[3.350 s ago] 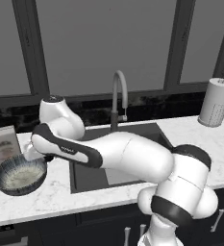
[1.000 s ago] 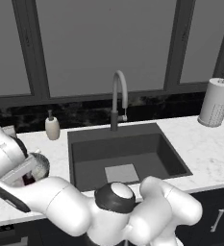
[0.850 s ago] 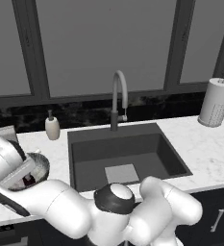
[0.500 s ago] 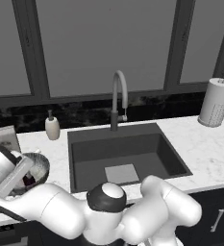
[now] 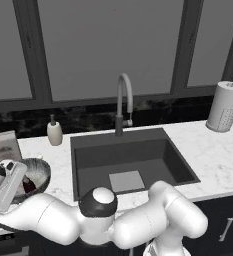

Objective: Pick the eggplant from the sink and place it in the bowl. Then pick the bowl and place it in the microwave. Then close the microwave door and press the start button.

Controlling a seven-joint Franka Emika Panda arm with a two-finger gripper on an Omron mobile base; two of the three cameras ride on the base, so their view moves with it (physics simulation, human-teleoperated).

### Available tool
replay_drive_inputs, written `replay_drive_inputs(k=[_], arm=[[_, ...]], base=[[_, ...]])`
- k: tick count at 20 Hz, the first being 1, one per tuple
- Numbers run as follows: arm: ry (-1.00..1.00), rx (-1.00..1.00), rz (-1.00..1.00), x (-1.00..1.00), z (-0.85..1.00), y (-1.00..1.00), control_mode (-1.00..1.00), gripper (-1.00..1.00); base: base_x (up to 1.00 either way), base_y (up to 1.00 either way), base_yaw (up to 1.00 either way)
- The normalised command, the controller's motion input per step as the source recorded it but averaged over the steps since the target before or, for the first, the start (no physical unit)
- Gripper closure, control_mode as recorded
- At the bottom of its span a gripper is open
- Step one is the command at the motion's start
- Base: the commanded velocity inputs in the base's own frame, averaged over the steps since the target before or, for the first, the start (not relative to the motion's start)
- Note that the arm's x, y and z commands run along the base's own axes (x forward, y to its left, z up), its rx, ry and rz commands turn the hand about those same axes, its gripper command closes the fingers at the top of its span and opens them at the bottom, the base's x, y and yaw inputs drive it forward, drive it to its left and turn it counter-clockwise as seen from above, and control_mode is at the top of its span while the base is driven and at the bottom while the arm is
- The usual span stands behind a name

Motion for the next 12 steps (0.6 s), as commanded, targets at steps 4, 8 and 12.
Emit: replay_drive_inputs(k=[4, 8, 12], arm=[[0.0, -0.08, 0.18, 0.22, -0.3, 0.0, -1.0, -1.0], [0.0, -0.06, 0.14, 0.17, -0.21, 0.0, -1.0, -1.0], [0.0, -0.05, 0.13, 0.04, -0.1, -0.04, -1.0, -1.0]], base=[[0.0, 0.0, 0.0], [0.0, 0.0, 0.0], [0.0, 0.0, 0.0]])
